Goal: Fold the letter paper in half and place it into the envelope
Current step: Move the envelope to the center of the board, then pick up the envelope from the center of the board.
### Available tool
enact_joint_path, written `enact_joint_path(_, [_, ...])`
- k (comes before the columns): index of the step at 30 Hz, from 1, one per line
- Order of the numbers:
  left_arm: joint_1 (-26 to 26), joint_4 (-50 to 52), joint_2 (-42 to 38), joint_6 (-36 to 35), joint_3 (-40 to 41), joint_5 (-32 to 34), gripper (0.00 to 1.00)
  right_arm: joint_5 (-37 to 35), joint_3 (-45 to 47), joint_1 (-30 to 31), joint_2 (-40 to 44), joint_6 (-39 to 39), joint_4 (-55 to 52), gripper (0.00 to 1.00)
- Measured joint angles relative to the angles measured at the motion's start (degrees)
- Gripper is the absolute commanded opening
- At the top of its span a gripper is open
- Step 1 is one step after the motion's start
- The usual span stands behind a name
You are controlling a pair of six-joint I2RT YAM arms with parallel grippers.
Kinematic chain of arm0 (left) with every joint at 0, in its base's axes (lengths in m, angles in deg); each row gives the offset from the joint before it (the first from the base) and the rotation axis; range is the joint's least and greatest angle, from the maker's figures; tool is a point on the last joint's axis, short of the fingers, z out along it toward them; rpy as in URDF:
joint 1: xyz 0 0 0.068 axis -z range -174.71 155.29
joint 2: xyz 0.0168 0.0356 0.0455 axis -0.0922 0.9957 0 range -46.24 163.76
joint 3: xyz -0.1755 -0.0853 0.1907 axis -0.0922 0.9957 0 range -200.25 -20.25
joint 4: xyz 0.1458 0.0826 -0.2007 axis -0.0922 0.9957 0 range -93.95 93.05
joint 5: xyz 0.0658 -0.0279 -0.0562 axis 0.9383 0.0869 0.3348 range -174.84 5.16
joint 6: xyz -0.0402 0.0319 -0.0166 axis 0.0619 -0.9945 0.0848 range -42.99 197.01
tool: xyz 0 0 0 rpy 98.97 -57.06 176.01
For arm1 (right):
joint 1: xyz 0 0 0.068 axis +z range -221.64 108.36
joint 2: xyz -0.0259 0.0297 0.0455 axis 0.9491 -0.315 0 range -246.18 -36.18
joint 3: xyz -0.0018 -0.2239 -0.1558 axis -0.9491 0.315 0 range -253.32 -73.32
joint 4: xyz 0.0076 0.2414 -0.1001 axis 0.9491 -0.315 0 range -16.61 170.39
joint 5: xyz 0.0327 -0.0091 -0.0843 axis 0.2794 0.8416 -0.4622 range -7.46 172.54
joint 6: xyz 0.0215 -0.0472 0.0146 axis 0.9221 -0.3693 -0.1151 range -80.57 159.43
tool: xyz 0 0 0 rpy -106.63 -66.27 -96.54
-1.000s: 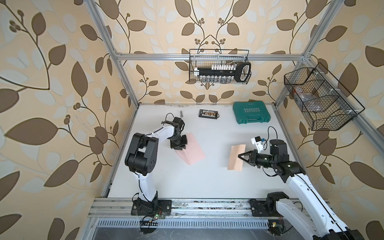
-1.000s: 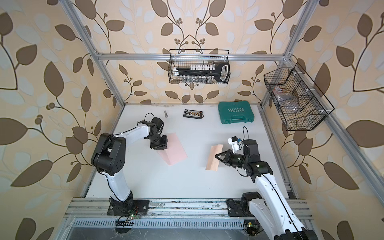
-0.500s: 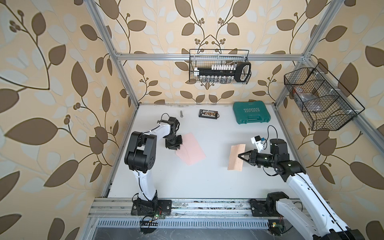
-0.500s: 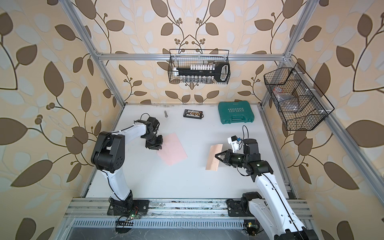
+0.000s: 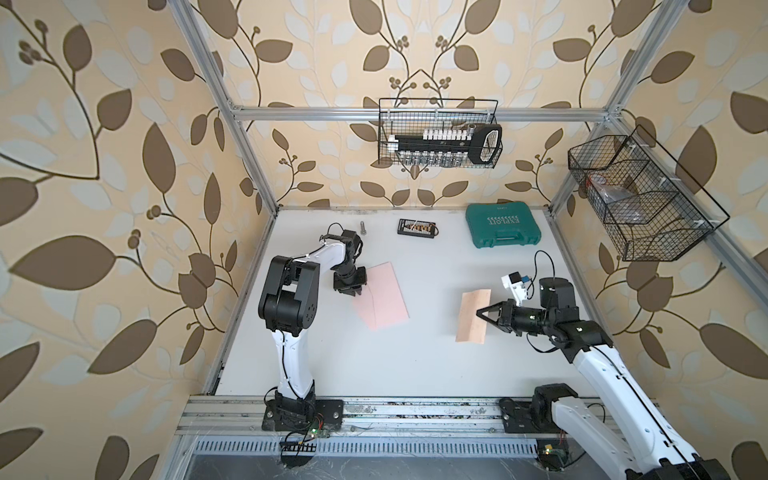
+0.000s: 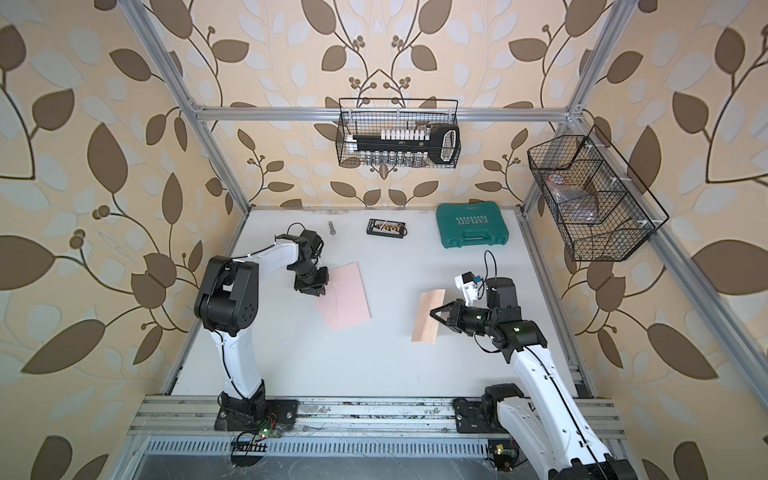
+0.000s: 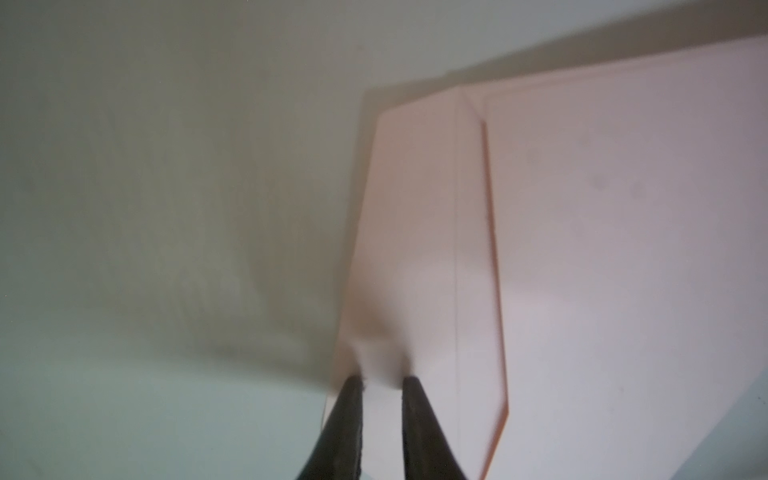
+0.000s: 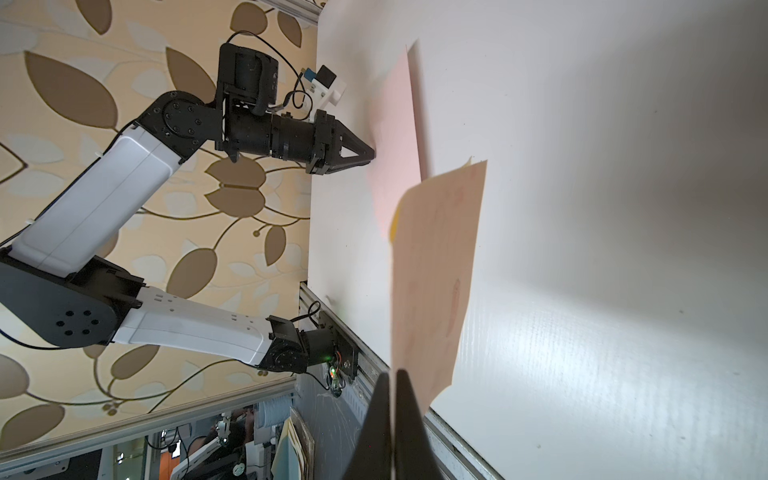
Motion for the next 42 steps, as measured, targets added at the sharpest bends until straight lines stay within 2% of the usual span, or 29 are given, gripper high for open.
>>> enact_joint_path(8, [0.0,0.3,3.4,-3.0,-5.6,1.4,0.22,0.0,-0.7,0.0,-1.7,0.0,-0.2,0.00])
enact_joint_path(11, [0.0,0.6,3.4,-3.7,-5.6,1.3,0.26,0.0,-0.9,0.0,-2.0,0.0,-0.1,0.00])
enact_joint_path(12, [0.0,0.6,3.4,-3.7,-5.6,1.1,0.31,0.0,-0.9,0.0,-2.1,0.0,-0.1,0.00])
enact_joint_path(17, [0.0,1.1,2.7,-3.4,-5.6,-0.8,0.70,0.0,-0.9,0.0,-3.3,0.5,1.1,0.00])
enact_joint_path(20, [0.0,1.3,0.5,-3.2,-5.3,-2.3,0.77,0.0,-1.0,0.0,-3.9,0.7,1.6,0.00])
enact_joint_path(30, [-3.1,2.1,-10.7,-1.9,-3.6,-5.4,0.84,0.0,-2.5,0.0,-5.0,0.7,2.5,0.00])
enact_joint_path(33, [-5.7,1.4,-13.9,-1.3,0.5,-6.4,0.81,0.1,-2.9,0.0,-5.3,0.7,2.7,0.00])
enact_joint_path(38, [-11.7,-1.9,-17.8,1.3,11.4,-12.4,0.79,0.5,-3.2,0.0,-6.1,0.5,3.0,0.00])
enact_joint_path(42, [-13.0,-3.9,-17.8,2.7,15.3,-15.7,0.78,1.0,-3.6,0.0,-7.5,0.4,3.3,0.00])
